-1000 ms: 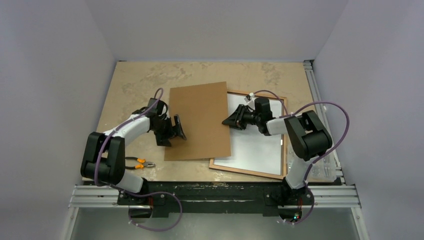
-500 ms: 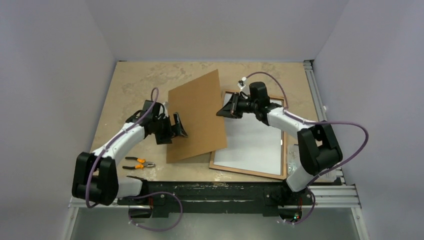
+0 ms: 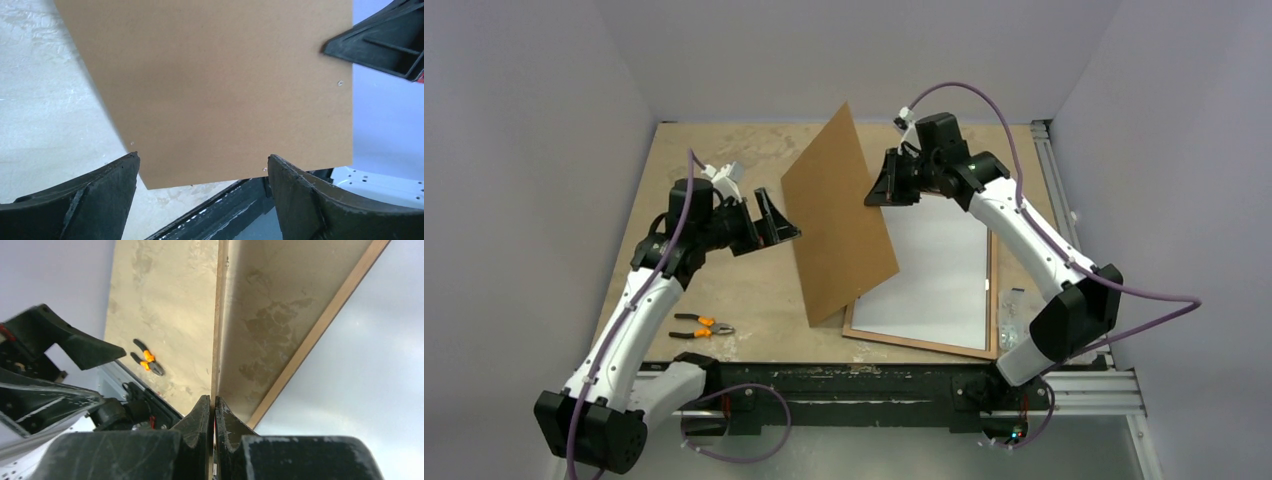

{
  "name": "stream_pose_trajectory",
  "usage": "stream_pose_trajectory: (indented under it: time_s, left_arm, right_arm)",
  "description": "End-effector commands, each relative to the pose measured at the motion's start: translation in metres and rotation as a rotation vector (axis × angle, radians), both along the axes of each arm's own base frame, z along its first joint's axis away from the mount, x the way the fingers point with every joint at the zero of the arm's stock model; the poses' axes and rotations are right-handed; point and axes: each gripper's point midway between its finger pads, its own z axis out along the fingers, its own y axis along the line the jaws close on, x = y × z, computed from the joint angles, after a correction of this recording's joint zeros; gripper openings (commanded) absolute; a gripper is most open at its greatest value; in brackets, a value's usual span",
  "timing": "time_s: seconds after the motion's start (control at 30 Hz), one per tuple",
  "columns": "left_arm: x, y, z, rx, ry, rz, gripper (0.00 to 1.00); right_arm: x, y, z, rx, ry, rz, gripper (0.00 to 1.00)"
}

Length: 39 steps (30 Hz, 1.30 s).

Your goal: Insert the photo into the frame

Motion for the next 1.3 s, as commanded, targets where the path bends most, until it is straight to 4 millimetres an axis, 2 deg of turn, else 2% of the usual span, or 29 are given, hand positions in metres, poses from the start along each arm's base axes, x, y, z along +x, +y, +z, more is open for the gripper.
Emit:
stream_pose_trajectory:
  time_s: [0.0, 0.23, 0.4, 0.53, 0.97, 1.27]
  left_arm:
    - [-0.007, -0.008, 0.04, -0.084, -0.041, -0.017, 0.96]
    - [-0.01, -0.01, 0.066, -0.12, -0.069, -0.01, 0.98]
    - [-0.008, -0.01, 0.077, -0.13, -0.067, 0.003, 0.98]
    - [-0.009, -0.008, 0.081, -0.123, -0.062, 0.014, 0.98]
    - [-0.016, 0.009, 0.087, -0.107, -0.07, 0.132, 0.98]
    - [-0.022, 0.02, 0.087, -0.076, -0.072, 0.184, 0.98]
  right_arm:
    - [-0.015, 0.007, 0.028, -0.104, -0.088, 0.021, 0.0]
    - [-0.015, 0.011, 0.045, -0.237, -0.124, -0.033, 0.0]
    - [-0.013, 0.02, 0.056, -0.298, -0.143, -0.051, 0.0]
    - [-0.021, 0.034, 0.064, -0.311, -0.182, -0.044, 0.0]
    - [-0.065, 0.077, 0.042, -0.466, -0.262, 0.03, 0.0]
    - [-0.081, 0.095, 0.043, -0.596, -0.361, 0.039, 0.0]
